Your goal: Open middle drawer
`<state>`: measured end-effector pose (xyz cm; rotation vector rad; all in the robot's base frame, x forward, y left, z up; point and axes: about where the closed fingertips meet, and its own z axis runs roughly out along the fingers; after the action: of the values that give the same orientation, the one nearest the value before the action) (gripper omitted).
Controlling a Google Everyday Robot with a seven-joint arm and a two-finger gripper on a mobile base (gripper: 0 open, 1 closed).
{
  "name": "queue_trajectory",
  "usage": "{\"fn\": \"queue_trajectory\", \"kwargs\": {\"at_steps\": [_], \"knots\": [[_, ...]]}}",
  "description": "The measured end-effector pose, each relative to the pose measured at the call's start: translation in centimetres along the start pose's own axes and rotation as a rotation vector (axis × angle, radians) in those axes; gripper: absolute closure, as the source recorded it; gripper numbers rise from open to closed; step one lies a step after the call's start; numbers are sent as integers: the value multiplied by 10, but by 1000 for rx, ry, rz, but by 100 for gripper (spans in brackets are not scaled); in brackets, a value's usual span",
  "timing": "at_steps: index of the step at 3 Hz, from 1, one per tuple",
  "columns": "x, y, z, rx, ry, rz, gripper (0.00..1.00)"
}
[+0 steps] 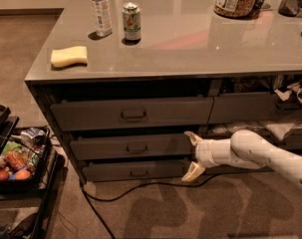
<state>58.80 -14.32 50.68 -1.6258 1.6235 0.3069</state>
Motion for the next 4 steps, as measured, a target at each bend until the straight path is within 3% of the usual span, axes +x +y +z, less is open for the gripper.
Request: {"fn": "queue_trajectory", "kwargs": {"at_steps": [1, 2, 3, 4], "knots": [[0, 0, 0, 0, 0, 0, 0], [2, -3, 15, -33, -10, -69, 0], [2, -15, 38, -36, -47, -206, 0], [2, -15, 38, -36, -47, -206, 0]]}}
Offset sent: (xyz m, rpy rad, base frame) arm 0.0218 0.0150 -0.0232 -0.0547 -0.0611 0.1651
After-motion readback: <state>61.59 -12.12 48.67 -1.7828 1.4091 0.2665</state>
